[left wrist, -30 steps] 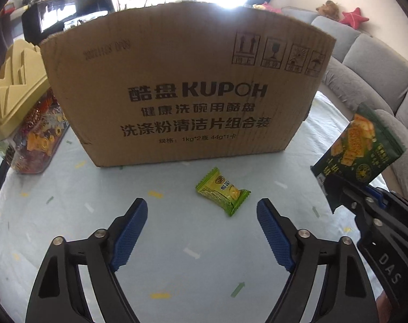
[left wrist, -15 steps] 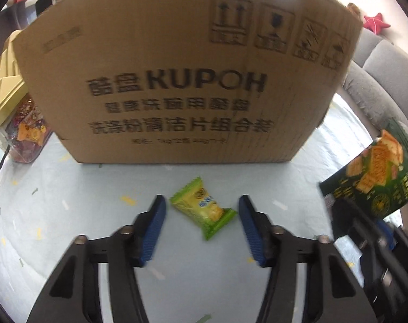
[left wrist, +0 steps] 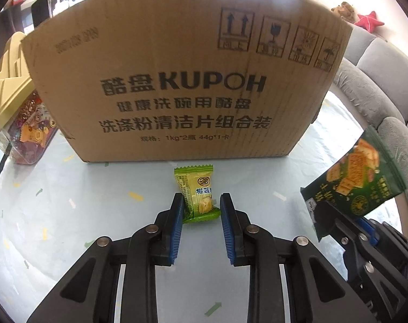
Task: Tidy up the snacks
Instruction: 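Carry both snacks over the cardboard box and open both tools to drop them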
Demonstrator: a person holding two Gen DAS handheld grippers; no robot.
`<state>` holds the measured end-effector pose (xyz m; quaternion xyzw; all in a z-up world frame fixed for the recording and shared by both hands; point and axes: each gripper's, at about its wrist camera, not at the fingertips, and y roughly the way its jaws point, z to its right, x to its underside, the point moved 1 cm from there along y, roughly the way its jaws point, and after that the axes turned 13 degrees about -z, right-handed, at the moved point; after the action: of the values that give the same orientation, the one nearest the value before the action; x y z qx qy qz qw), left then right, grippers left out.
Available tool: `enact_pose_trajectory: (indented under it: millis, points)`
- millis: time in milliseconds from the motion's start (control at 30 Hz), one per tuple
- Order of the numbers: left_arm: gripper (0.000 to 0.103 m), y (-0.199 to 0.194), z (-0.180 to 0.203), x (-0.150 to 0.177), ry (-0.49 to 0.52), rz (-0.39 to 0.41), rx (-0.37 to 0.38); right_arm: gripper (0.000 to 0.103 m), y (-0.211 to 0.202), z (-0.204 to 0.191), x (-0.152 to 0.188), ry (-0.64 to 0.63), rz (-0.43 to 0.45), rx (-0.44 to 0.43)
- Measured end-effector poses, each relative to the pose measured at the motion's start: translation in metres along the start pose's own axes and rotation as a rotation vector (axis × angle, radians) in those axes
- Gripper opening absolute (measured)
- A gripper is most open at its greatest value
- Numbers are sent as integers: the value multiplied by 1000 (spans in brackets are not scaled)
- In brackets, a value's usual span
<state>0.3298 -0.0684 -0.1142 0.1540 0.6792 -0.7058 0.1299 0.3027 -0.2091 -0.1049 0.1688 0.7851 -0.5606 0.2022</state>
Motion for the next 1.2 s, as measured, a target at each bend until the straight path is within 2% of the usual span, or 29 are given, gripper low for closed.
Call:
enact_pose_trajectory:
  millis: [333,767,1200]
  points:
    - [27,-34,-19,15,6,46,28,14,-1,-11,2,7,-35,-58]
    - [27,-85,-37,28,-5,122,102,13,-39,-36,9,-24,-14,-13]
    - [27,-132,-43,23,13,235,122,13,-81,-58,1,-61,55,-1]
